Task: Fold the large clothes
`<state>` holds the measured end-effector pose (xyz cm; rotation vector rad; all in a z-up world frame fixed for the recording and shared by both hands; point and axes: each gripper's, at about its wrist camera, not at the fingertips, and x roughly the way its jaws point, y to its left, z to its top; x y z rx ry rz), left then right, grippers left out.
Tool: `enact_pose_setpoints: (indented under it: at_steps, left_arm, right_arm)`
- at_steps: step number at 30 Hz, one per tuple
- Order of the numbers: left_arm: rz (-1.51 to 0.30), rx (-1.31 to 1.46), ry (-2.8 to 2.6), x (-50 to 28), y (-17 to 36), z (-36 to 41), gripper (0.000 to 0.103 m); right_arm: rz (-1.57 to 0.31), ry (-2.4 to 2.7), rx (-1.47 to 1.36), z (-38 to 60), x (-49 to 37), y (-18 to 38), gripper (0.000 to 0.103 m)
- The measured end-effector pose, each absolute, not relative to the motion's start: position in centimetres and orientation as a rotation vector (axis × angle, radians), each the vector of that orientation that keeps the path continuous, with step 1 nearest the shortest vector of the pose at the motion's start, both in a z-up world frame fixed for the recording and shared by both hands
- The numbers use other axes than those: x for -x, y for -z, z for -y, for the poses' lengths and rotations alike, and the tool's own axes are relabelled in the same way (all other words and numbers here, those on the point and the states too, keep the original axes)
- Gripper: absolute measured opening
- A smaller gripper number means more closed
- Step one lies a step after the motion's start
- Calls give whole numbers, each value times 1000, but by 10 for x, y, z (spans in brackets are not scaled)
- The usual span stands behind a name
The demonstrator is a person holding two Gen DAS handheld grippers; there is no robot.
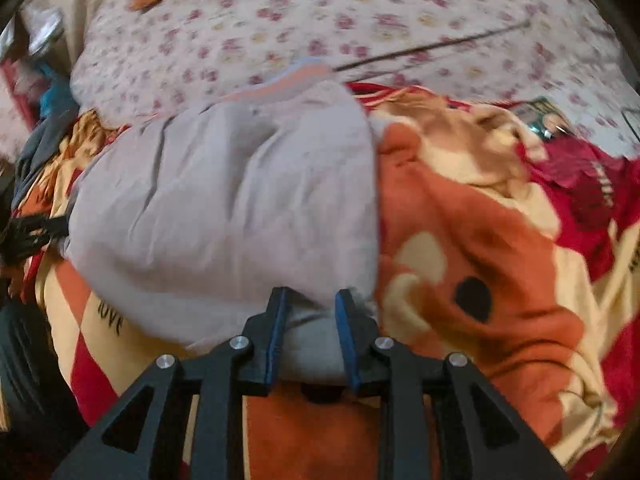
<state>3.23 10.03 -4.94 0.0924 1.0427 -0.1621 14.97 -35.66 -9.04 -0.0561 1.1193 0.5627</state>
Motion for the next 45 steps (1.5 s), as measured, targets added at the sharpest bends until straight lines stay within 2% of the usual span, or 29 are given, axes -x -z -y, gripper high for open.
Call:
enact_pose_setpoints:
  at_steps: [3,6,8,9,10,12,14,17,21,25,27,32,41,45]
  left_arm:
    - [-1038,-93,153,-37,34,-105,22]
    - [-943,-13,129,-47,-2,-104,23]
    - [-847,80,75,-68,-25,-106,32]
    - [-798,138,28,-83,-32,-105,46]
    - [-759,195,-16,-99,-33,-107,59]
    - [-713,296,-93,-125,-24,-107,64]
    - [-781,333,-165,-160,0,-103,64]
    - [-884,257,-209,-197,40,-91,52]
    - [-938,207,-218,-204,75,-93,51]
    - [-935,217,-215,-206,80,-96,52]
    - [-935,226,-212,-207,83,-99,52]
    - [-934,262,-194,-213,88,-108,52]
    - [-943,244,-198,-211,85,-101,53]
    - [-951,227,-197,-213,86,-100,53]
  right_arm:
    - [-1073,-562,112,350,-147,65,25]
    - [-974,-576,95,337,-148,33,25]
    - [-866,-538,39,323,-156,7,28]
    - [-831,-506,19,317,-162,2,37]
    - [-787,-456,-2,307,-169,-4,51]
    - [-734,-381,-34,284,-187,-5,59]
    - [-761,-404,-74,255,-207,5,59]
    - [-835,-336,10,219,-228,36,50]
    - [-954,-249,144,204,-250,97,49]
    - [-997,-217,132,225,-266,118,39]
    - [-985,-173,189,232,-270,121,39]
    - [-1021,-215,50,250,-279,127,40]
    - [-1022,-243,4,255,-278,124,42]
    - [-1023,-255,-9,257,-281,125,46]
